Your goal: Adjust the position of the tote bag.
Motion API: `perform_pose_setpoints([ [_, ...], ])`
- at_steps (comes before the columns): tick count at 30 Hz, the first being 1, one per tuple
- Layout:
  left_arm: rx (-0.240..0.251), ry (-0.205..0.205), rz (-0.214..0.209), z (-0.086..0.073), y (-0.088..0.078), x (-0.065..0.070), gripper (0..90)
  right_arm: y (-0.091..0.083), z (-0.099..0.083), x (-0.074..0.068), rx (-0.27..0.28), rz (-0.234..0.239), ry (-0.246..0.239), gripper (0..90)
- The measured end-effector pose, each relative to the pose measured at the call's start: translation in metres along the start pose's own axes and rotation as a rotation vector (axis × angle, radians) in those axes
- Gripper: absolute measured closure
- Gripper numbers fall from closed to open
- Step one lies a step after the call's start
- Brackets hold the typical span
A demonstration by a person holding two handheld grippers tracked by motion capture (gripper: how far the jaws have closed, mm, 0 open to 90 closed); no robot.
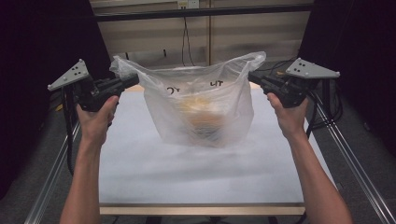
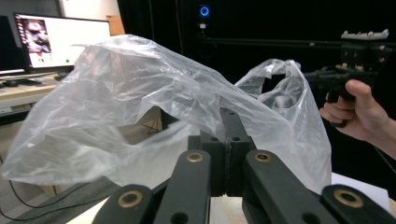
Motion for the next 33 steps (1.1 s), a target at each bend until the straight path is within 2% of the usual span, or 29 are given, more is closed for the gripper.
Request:
perform_pose_setpoints([
  [3, -0.032, 0.01, -0.01, -0.006, 0.008, 0.003, 90.0, -0.013, 0.004, 0.003, 0.011, -0.01, -0.009, 90.0],
  [8, -0.031, 0.003, -0.017, -0.008, 0.013, 0.005, 90.0, -0.026, 0.007, 0.006, 0.013, -0.031, -0.016, 90.0],
  [11, -0.047, 0.012, -0.015, -0.01, 0.013, 0.006, 90.0, -0.03, 0.006, 0.007, 0.018, -0.035, -0.014, 90.0],
  [15, -0.055, -0.004, -0.005, -0.018, 0.011, 0.003, 90.0, -0.041, -0.003, 0.013, 0.003, -0.062, -0.006, 90.0],
  [17, -0.073, -0.011, -0.002, -0.03, 0.008, 0.0, 90.0, -0.048, -0.012, 0.012, -0.007, -0.066, -0.003, 90.0],
  [20, -0.082, -0.019, -0.008, -0.04, 0.007, 0.0, 90.0, -0.05, -0.018, 0.01, -0.017, -0.061, -0.006, 90.0],
  [24, -0.095, -0.028, -0.024, -0.052, 0.006, 0.003, 90.0, -0.049, -0.034, 0.005, -0.057, -0.051, 0.0, 90.0],
  [32, -0.127, -0.061, -0.019, -0.078, 0.003, -0.001, 90.0, -0.048, -0.049, 0.003, -0.087, -0.042, 0.008, 90.0],
  [33, -0.139, -0.068, -0.018, -0.082, 0.003, -0.002, 90.0, -0.048, -0.054, 0.003, -0.105, -0.033, 0.009, 90.0],
])
Point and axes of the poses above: each handheld gripper's, and its own axes: y roughly forward along the jaws, z roughly out of its top, x roughly to its right, the point moved 7 cm from there along y, roughly forward along the jaws, and after that the axes turned 3 degrees about x, right-handed, at the moved point
